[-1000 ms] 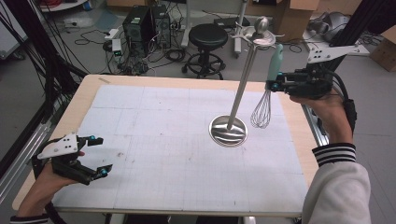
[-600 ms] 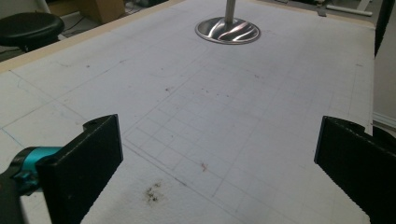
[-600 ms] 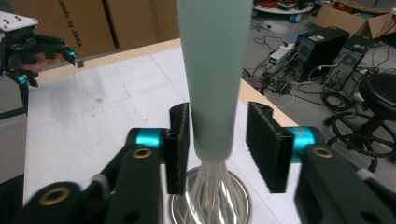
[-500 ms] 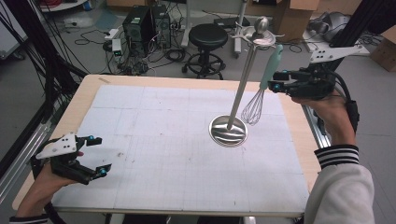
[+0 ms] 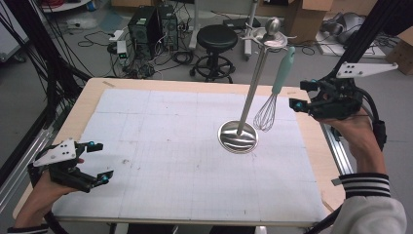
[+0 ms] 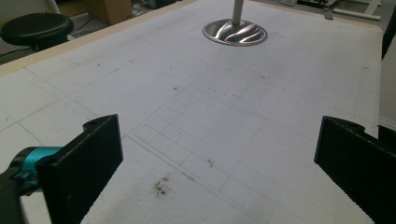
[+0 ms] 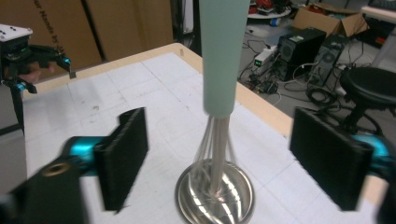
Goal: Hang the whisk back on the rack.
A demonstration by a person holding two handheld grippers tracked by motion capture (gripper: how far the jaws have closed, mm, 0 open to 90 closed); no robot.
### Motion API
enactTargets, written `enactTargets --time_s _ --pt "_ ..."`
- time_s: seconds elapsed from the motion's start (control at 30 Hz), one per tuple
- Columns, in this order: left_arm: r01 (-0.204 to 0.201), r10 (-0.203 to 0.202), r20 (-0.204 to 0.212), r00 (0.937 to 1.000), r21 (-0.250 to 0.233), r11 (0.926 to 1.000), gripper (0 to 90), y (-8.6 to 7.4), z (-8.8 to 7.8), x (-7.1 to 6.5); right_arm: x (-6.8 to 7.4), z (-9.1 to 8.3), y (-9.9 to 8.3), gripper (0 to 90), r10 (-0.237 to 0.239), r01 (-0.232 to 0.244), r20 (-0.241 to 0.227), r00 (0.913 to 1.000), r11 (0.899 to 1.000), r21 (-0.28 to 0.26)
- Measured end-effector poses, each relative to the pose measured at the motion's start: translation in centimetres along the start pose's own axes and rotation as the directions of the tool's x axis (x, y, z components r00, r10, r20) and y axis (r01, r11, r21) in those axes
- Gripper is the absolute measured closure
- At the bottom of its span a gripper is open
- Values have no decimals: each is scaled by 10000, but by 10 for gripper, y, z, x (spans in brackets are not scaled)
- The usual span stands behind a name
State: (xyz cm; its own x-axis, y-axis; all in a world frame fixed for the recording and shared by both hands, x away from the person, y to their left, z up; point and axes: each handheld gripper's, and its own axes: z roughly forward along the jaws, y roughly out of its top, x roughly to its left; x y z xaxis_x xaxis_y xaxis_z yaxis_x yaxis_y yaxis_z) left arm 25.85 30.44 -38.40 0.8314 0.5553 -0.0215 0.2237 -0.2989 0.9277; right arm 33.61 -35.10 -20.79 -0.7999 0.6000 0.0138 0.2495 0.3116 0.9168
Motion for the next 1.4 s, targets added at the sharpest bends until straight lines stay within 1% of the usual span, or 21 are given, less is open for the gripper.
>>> enactTargets --time_s 0.03,0.07,0.13,0.17,0.2,0.27,0.33,0.4,0.43,0.5,0.57,0.6,0.63,0.7,0.73,0.87,1.0,1.2,1.3,1.4 --pt "-14 14 21 10000 -14 10000 17 0 0 0 2 -1 -3 96 -119 119 -23 9999 9999 -3" --pt "-35 36 54 10000 -11 10000 17 1 1 -1 5 -3 -7 88 -154 154 -41 9999 9999 -6" --pt "-39 39 58 10000 -1 10000 17 2 2 -1 11 -5 -12 6 -139 138 99 9999 9999 49" --pt "-63 63 72 10000 -7 10000 17 2 2 -1 14 -6 -17 5 -239 237 175 9996 9997 92" --pt "-43 44 83 10000 -16 10000 17 2 3 -1 17 -8 -20 5 -320 319 147 9994 9994 95" --pt "-74 75 106 9999 -24 10000 17 3 3 -1 24 -10 -27 5 -329 329 77 9994 9995 42" --pt "-79 80 124 9999 -57 10000 17 4 4 -1 31 -12 -34 5 -396 396 3 9992 9992 111" --pt "-74 75 121 9999 -81 9999 17 4 3 -2 36 -13 -40 5 -461 461 19 9989 9989 117" --pt "-81 82 120 9999 -85 9999 17 4 3 -2 39 -14 -43 5 -423 424 -28 9991 9990 118" --pt "-80 81 115 9999 -100 9999 17 4 3 -2 44 -14 -50 5 -458 458 22 9989 9989 117" --pt "-81 83 99 9999 -126 9999 17 4 2 -2 49 -13 -56 5 -532 532 -23 9986 9986 67" --pt "-92 93 106 9999 -134 9999 17 4 1 -3 51 -12 -60 5 -585 584 62 9983 9983 83" --pt "-93 94 95 9999 -142 9999 17 4 1 -3 53 -11 -64 5 -621 620 202 9979 9981 61" --pt "-116 118 108 9999 -158 9998 17 5 0 -4 56 -9 -72 5 -621 622 103 9980 9980 -86" --pt "-118 120 115 9999 -179 9998 17 5 0 -4 57 -6 -77 5 -564 566 156 9983 9983 -153" --pt "-108 110 109 9999 -178 9998 17 5 0 -5 60 3 -94 5 -395 397 136 9991 9991 -169" --pt "-90 91 89 9999 -171 9998 17 4 0 -5 67 15 -109 5 -397 398 70 9992 9991 -135" --pt "-73 74 74 9999 -164 9998 17 2 -3 -6 74 34 -136 5 -19 16 -55 10000 9987 -503" --pt "-23 25 94 10000 -176 9998 17 1 -4 -7 77 41 -145 5 33 -34 -10 10000 9985 -550" --pt "-58 60 122 9999 -181 9998 17 0 -4 -8 80 46 -152 5 124 -119 65 9999 9981 -602"
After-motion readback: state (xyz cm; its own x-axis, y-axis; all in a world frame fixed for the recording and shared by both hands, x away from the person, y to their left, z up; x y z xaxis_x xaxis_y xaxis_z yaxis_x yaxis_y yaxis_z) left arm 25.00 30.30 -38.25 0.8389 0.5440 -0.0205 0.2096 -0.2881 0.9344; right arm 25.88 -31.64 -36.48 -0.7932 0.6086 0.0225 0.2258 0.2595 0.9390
